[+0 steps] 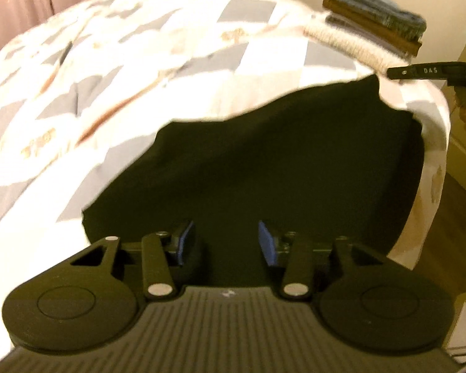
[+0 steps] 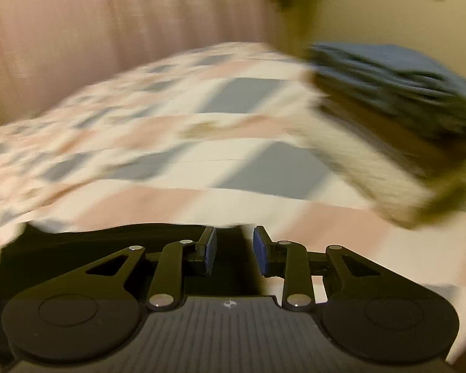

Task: Fold clothes
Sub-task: 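Lower the folded end onto the pants with both grippers, aligning the edges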

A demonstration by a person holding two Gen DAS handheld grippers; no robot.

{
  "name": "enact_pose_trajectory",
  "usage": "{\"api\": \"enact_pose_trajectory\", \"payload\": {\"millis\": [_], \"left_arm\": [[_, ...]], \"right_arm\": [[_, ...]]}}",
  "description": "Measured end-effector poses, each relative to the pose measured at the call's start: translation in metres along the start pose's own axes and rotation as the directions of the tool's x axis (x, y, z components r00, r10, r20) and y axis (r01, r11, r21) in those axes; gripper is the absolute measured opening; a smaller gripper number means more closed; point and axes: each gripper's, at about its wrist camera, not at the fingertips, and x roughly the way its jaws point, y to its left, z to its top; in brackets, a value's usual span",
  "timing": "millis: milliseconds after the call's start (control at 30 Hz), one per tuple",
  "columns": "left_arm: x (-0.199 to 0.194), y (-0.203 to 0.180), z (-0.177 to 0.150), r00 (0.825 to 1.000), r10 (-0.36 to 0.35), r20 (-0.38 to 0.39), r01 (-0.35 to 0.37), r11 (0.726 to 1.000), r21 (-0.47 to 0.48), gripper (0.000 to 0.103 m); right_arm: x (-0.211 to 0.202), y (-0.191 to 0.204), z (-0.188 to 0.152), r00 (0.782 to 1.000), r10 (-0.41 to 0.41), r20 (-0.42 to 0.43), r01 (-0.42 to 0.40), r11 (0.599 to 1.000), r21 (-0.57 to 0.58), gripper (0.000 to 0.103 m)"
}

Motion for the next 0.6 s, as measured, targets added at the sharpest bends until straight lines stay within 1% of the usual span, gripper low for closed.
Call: {"api": "enact_pose_trajectory", "payload": {"millis": [100,167,200,233,300,333,367,400,433,467,533,567,600], "left_arm": [[0.018,-0.007,0.013,1.0,-0.022,0.021,0.021,0.998,0.056,0.037],[0.037,-0.006,0.02,0.999,-0.034,0.034,0.031,0.996,0.087,0.037],[0.05,-0.003,0.023,0.999,-0.029,0.029,0.026,0.995,0.095,0.037],[0.062,0.001,0.026,1.0,-0.022,0.018,0.02,0.995,0.1,0.032],[0.078,0.011,0.032,1.0,-0.017,-0.019,0.018,0.996,0.088,0.022],[0.076,0.015,0.035,1.0,-0.023,-0.02,0.024,0.997,0.074,0.021],[0.068,0.018,0.037,1.0,-0.029,-0.002,0.029,0.997,0.065,0.021],[0.058,0.021,0.037,0.999,-0.033,0.026,0.032,0.998,0.062,0.023],[0.047,0.023,0.036,0.998,-0.033,0.047,0.03,0.998,0.061,0.028],[0.037,0.026,0.034,0.998,-0.031,0.054,0.028,0.998,0.059,0.03],[0.024,0.031,0.025,0.998,-0.034,0.046,0.031,0.998,0.052,0.03],[0.021,0.033,0.019,0.999,-0.038,0.032,0.036,0.998,0.054,0.03],[0.019,0.034,0.013,0.999,-0.042,0.018,0.041,0.998,0.056,0.03]], "right_arm": [[0.017,0.005,0.004,0.998,0.056,-0.014,-0.056,0.997,-0.057,0.029],[0.028,0.008,0.007,0.995,0.092,-0.025,-0.094,0.991,-0.094,0.023],[0.034,0.01,0.008,0.993,0.11,-0.031,-0.113,0.987,-0.113,0.023],[0.037,0.011,0.009,0.992,0.123,-0.033,-0.126,0.984,-0.123,0.023],[0.02,0.003,0.012,0.994,0.108,0.001,-0.108,0.991,-0.081,0.024],[0.012,0.0,0.013,0.995,0.101,0.018,-0.099,0.993,-0.06,0.025],[0.004,-0.004,0.014,0.995,0.092,0.035,-0.091,0.995,-0.039,0.026],[-0.005,-0.008,0.015,0.995,0.084,0.051,-0.083,0.996,-0.017,0.026],[-0.013,-0.012,0.017,0.995,0.075,0.068,-0.075,0.997,0.005,0.026],[-0.021,-0.014,0.017,0.994,0.066,0.082,-0.068,0.997,0.02,0.027],[-0.039,-0.007,0.005,0.994,0.054,0.093,-0.054,0.999,-0.001,0.034],[-0.043,-0.001,-0.004,0.995,0.052,0.084,-0.05,0.999,-0.022,0.036],[-0.045,0.005,-0.013,0.996,0.047,0.069,-0.044,0.998,-0.045,0.039]]}}
